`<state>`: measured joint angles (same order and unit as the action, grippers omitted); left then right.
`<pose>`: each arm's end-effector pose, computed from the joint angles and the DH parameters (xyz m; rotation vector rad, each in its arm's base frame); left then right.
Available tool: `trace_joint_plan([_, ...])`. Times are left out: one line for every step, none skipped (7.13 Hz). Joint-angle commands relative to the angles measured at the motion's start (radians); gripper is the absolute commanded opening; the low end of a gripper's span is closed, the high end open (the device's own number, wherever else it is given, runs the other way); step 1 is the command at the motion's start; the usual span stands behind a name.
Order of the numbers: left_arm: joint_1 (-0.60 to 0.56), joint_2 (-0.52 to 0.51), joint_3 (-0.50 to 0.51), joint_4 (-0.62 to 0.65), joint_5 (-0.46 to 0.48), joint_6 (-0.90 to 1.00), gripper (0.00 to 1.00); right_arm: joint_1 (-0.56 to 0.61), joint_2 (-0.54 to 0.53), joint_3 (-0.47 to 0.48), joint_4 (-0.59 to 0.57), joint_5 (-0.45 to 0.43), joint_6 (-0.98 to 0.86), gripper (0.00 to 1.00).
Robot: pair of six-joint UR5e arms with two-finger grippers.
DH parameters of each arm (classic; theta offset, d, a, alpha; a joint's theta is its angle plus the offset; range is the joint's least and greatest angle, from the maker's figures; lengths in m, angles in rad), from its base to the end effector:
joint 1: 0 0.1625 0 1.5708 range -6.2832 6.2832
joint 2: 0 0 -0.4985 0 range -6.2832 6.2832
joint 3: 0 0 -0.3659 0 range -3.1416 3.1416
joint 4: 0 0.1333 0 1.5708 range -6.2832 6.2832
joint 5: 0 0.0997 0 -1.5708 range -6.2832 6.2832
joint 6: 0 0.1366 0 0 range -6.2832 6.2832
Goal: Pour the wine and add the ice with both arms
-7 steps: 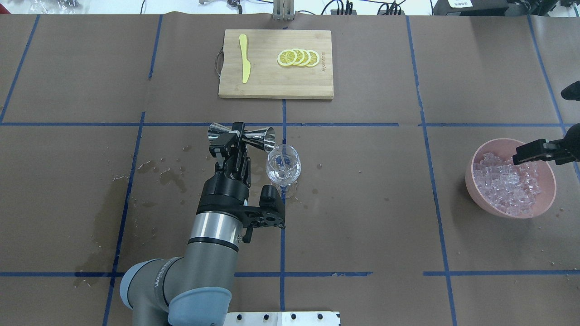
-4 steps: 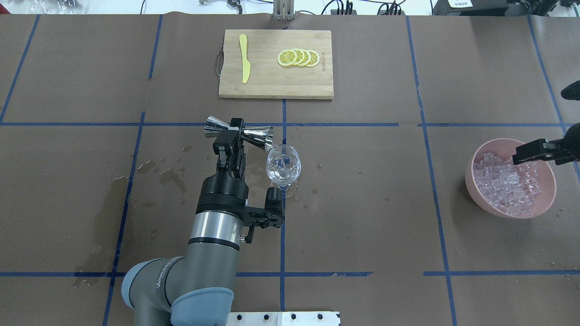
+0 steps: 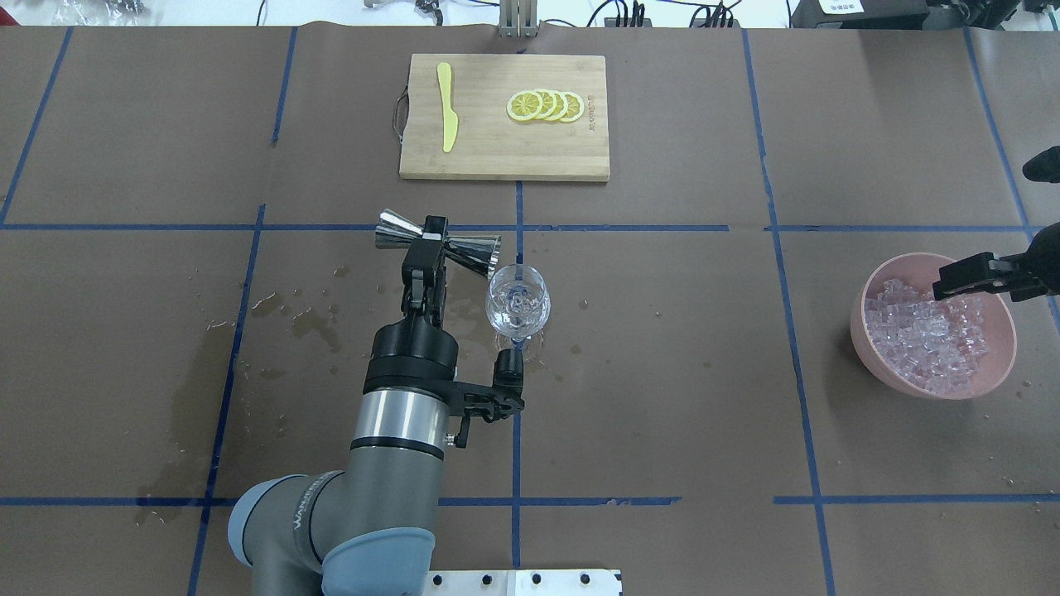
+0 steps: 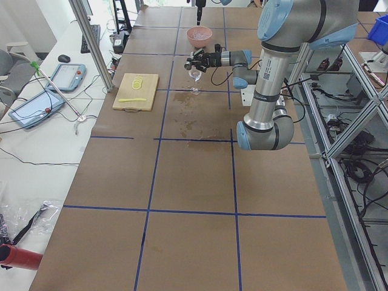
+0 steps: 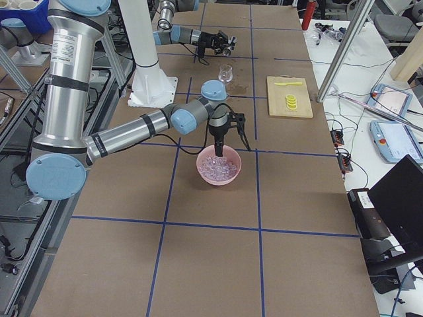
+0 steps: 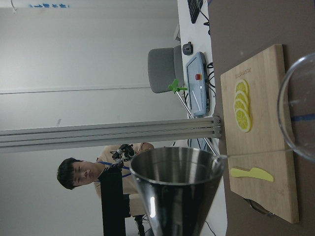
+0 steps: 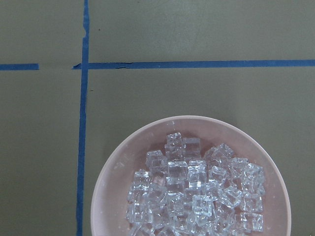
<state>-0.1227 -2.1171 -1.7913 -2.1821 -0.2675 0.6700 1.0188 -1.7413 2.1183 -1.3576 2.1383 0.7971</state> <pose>0.5402 -0.3337 0.2436 1.4738 -0.5513 0.7908 -0.1601 -0.3742 0.5593 0.1043 -0.7878 0.0646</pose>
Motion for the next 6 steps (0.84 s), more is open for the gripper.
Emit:
trace_joint_plan([0.003,-0.007,-0.002,0.001,0.001,-0.001,0.0,0.0,0.0,0.0,0.0,0.0,0.001,1.0])
trace_joint_plan([0.002,-0.006,-0.006,-0.011,-0.001,-0.018,0.0,0.0,0.0,0.0,0.0,0.0,-0.001,1.0])
trace_joint_plan([-0.002,-0.003,-0.005,-0.045,-0.001,-0.099,0.0,0.0,0.002,0.0,0.0,-0.001,-0.001,1.0])
trace_joint_plan([-0.003,0.003,-0.005,-0.103,-0.002,-0.183,0.0,0.0,0.003,0.0,0.0,-0.001,-0.003,1.0])
trace_joint_plan([-0.011,0.011,-0.003,-0.175,-0.006,-0.217,0.0,0.001,0.02,0.0,0.0,0.0,-0.003,1.0])
trace_joint_plan([-0.015,0.012,-0.002,-0.224,-0.007,-0.262,0.0,0.001,0.022,0.002,0.0,0.0,-0.003,1.0])
